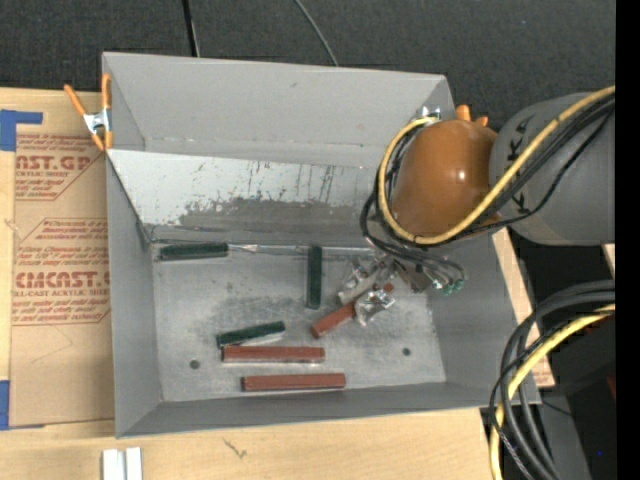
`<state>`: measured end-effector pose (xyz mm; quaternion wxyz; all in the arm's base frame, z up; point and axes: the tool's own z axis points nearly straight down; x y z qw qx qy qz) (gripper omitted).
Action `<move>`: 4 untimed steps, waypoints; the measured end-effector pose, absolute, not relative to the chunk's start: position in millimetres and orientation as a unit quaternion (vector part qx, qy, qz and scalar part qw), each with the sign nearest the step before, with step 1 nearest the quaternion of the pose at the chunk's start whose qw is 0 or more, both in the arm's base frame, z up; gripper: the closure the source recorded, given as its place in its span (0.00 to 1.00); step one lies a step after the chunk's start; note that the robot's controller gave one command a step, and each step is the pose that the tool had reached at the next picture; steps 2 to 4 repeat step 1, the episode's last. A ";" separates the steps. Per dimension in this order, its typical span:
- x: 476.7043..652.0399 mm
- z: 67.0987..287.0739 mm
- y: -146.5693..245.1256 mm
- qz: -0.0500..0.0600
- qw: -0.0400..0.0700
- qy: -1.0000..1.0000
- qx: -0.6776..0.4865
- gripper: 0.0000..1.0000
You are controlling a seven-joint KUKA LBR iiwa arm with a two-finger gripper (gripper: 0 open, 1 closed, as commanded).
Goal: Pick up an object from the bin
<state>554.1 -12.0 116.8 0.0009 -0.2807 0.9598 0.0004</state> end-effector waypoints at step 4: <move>555.3 247.3 -21.7 0.000 0.002 0.963 -0.271 1.00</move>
Offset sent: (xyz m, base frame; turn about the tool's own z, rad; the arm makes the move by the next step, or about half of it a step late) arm 0.0000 0.0000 0.0000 0.0000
